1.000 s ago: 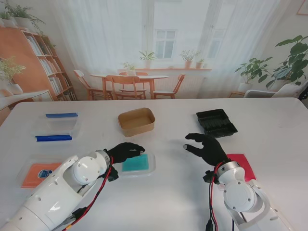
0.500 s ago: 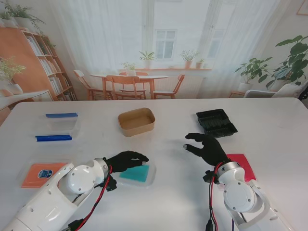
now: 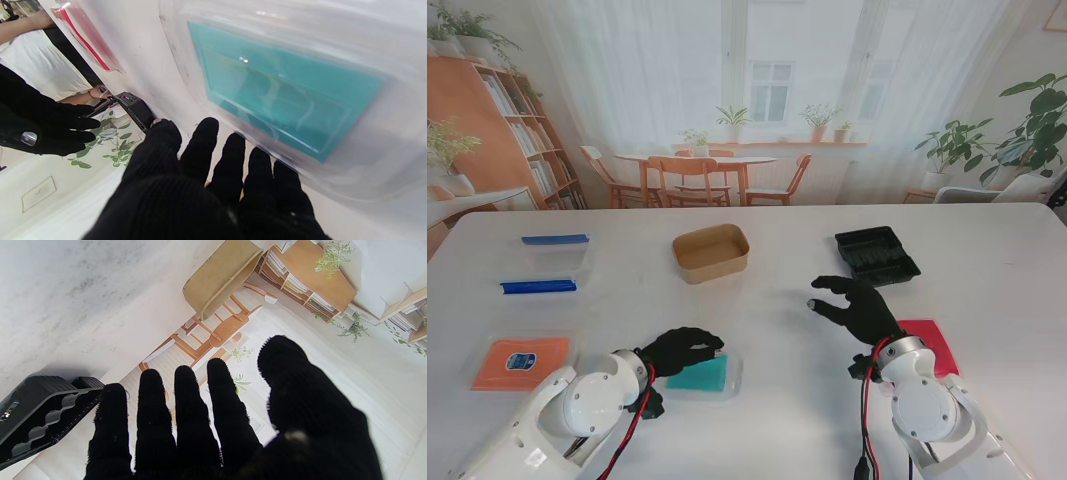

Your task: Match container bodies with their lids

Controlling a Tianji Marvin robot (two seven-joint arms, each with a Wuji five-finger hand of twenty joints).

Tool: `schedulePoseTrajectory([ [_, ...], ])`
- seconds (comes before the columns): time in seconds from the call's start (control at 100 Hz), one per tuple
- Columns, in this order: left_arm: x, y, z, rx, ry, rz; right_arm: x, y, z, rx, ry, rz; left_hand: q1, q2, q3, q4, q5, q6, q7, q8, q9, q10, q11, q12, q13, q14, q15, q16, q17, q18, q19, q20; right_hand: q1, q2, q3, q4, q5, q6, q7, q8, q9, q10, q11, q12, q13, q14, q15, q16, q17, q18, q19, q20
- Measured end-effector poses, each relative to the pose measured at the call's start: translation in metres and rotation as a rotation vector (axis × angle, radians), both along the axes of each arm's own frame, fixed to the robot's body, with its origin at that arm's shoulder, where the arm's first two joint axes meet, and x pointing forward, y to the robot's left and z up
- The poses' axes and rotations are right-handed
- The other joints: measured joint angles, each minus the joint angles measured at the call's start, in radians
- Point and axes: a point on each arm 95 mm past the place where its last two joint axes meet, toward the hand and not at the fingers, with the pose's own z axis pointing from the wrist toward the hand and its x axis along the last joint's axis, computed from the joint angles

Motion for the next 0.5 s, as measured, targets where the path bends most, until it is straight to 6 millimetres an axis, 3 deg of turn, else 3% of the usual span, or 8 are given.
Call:
schedulePoseTrajectory([
  [0.06, -0.004, 0.001, 0.002, -0.002, 0.005, 0.041, 0.000, 0.000, 0.000, 0.002, -0.001, 0.000, 0.000, 0.000, 0.000, 0.000, 0.000, 0.013, 0.000, 0.000, 0.000, 0.029, 0.003, 0.001, 0.013, 0.007, 0.025, 0.011, 0.000, 0.009, 0.078, 0.001, 0.000, 0.000, 0.000, 0.000, 0.000, 0.000, 0.000, 0.000, 0.000, 0.000, 0.000, 0.000, 0.000, 0.000, 0.000, 0.000, 0.000, 0.000, 0.000, 0.000],
  [0.33, -0.021, 0.007, 0.004, -0.026, -0.004, 0.096, 0.000, 0.001, 0.000, 0.009, -0.003, 0.002, 0.000, 0.000, 0.000, 0.000, 0.001, 0.017, 0.000, -0.004, 0.001, 0.033, 0.013, 0.001, 0.044, 0.076, 0.052, 0.015, 0.002, 0.089, 0.251, 0.003, 0.000, 0.000, 0.000, 0.000, 0.000, 0.000, 0.000, 0.000, 0.000, 0.000, 0.000, 0.000, 0.000, 0.000, 0.000, 0.000, 0.000, 0.000, 0.000, 0.000],
  [0.5, -0.031, 0.007, 0.004, -0.044, 0.001, 0.096, 0.000, 0.001, 0.000, 0.013, -0.006, -0.001, 0.000, 0.000, 0.000, 0.000, 0.012, 0.022, 0.000, -0.005, 0.012, 0.037, 0.016, 0.001, 0.044, 0.091, 0.052, 0.015, 0.002, 0.098, 0.273, 0.001, 0.000, 0.000, 0.000, 0.000, 0.000, 0.000, 0.000, 0.000, 0.000, 0.000, 0.000, 0.000, 0.000, 0.000, 0.000, 0.000, 0.000, 0.000, 0.000, 0.000],
])
